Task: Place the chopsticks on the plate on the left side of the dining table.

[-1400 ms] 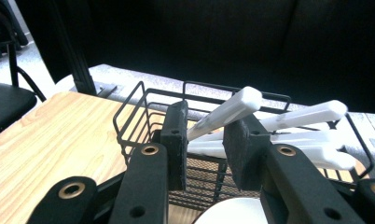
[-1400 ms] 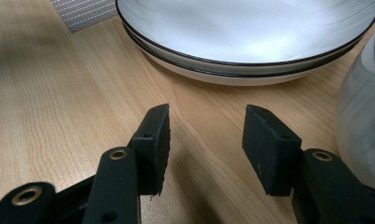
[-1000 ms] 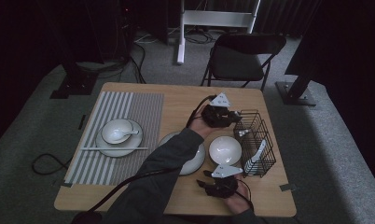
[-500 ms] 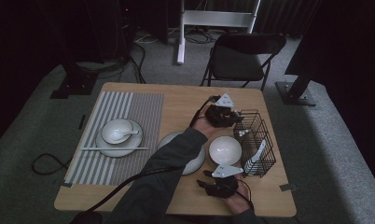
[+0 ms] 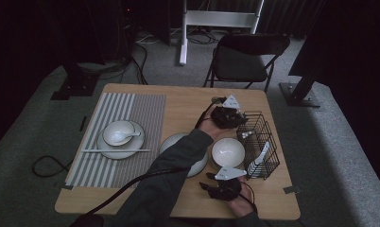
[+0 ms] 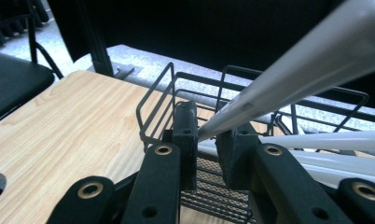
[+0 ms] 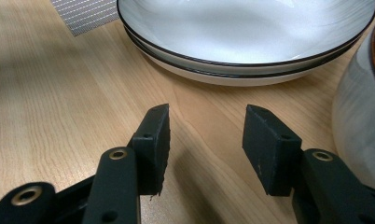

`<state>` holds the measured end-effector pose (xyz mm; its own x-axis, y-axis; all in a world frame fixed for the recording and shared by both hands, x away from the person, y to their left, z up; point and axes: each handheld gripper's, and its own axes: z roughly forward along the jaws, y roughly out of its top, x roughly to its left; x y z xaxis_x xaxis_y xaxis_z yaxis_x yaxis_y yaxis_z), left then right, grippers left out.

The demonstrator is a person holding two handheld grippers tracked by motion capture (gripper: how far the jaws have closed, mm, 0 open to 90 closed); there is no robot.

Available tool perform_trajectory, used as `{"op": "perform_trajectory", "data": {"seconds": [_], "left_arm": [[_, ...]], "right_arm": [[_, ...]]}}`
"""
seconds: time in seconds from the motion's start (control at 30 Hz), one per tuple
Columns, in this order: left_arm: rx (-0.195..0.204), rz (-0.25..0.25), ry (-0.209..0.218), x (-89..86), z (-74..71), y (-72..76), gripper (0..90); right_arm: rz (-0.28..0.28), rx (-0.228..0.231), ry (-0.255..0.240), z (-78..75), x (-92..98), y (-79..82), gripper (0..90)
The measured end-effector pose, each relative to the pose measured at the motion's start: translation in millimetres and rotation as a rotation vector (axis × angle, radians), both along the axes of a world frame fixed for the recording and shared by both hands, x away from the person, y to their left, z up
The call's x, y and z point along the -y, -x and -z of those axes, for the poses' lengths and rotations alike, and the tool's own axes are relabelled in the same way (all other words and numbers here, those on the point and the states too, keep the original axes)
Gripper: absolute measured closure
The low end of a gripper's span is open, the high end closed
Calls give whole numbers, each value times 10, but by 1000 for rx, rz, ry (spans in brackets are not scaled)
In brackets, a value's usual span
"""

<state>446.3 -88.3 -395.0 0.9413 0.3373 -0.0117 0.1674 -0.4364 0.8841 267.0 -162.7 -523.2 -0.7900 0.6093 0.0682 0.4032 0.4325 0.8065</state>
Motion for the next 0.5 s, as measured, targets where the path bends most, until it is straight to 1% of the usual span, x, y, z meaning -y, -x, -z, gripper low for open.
{"op": "perform_trajectory", "data": {"seconds": [0.03,0.17,0.37,0.5], "left_arm": [[-1,-3,6,-4,-4,0,825],[7,-12,7,-11,-10,-2,839],[8,-18,9,-15,-8,-5,842],[7,-25,22,-23,-15,-1,844]], "right_arm": [[0,0,0,0,0,0,508],[0,0,0,0,0,0,508],[1,1,0,0,0,1,508],[0,1,0,0,1,1,508]]}}
